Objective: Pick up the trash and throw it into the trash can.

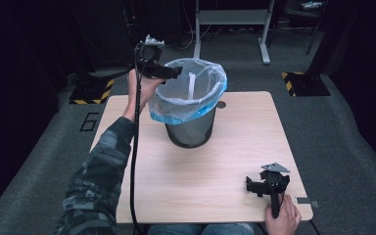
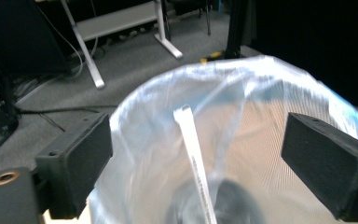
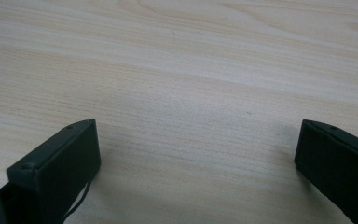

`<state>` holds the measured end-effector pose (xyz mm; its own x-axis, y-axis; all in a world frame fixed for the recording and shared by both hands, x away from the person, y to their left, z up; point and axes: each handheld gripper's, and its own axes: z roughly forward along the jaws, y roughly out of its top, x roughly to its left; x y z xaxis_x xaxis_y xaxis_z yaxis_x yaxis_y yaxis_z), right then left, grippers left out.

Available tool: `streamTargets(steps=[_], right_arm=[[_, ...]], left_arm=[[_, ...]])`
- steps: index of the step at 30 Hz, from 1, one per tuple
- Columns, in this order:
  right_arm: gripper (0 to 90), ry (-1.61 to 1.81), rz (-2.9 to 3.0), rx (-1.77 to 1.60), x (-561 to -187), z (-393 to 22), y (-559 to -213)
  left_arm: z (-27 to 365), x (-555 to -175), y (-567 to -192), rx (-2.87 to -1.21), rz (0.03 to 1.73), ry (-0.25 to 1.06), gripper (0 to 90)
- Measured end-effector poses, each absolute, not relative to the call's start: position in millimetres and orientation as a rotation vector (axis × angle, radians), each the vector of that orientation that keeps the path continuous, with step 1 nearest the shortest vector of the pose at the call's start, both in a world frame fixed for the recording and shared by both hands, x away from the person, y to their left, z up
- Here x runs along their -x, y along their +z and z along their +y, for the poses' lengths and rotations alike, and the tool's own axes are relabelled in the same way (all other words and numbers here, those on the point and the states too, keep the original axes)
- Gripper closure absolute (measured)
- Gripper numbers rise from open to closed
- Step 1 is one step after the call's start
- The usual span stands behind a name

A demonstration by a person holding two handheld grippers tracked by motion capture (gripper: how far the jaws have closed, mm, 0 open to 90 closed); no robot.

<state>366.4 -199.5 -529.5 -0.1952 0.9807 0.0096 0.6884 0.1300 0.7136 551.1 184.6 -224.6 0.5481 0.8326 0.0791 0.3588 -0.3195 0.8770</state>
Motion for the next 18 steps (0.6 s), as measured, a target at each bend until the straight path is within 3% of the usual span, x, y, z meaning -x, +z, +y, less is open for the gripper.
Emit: streamTargets(steps=[18], right_arm=[[0.0,0.82,1.948,-1.597,-366,-200,-530]], left_arm=[[260,-513,-279,-1.934,1.07,0.682,7.7]])
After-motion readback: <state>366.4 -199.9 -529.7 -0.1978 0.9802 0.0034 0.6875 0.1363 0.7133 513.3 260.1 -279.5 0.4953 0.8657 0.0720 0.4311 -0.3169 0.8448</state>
